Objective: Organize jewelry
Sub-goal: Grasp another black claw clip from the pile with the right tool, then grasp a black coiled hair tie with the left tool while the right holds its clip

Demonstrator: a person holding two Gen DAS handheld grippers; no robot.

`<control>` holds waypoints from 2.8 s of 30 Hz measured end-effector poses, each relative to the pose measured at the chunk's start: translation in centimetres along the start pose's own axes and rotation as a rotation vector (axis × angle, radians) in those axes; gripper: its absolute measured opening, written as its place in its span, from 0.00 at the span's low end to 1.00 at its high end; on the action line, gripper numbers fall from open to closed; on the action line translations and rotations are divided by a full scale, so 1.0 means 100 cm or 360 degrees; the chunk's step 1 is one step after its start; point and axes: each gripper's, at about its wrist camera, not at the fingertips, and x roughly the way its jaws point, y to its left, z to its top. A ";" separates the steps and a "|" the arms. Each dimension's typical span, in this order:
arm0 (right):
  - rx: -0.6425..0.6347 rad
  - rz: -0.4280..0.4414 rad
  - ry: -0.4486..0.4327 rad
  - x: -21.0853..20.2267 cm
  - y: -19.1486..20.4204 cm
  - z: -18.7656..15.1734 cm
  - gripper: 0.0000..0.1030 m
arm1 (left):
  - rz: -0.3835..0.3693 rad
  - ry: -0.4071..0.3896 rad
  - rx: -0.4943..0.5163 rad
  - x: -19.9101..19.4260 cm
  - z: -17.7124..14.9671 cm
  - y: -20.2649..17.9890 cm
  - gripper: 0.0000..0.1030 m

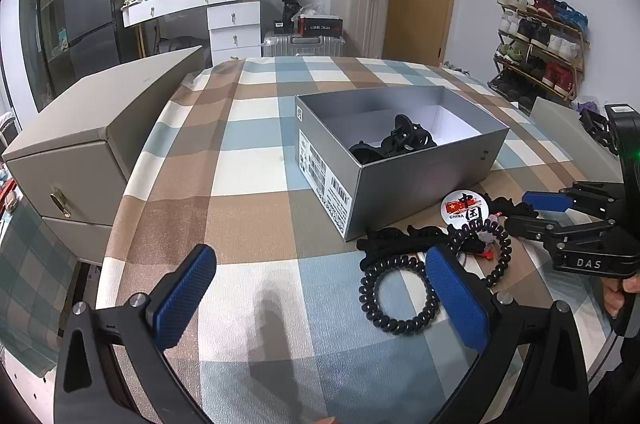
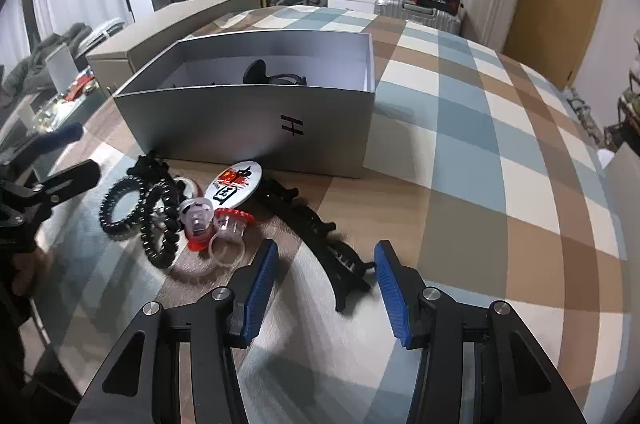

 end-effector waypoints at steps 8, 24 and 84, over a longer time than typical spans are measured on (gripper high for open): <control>-0.0157 0.0152 0.0085 -0.017 0.009 -0.007 0.24 | -0.0003 0.0009 0.0003 0.001 -0.001 -0.001 0.99; -0.0047 0.0107 -0.0052 -0.012 0.008 -0.003 0.16 | 0.0007 0.0013 0.0007 0.000 0.000 -0.001 0.99; 0.0129 0.0241 -0.0456 -0.069 -0.004 0.025 0.16 | -0.0180 -0.0102 0.0121 -0.031 0.034 -0.017 0.04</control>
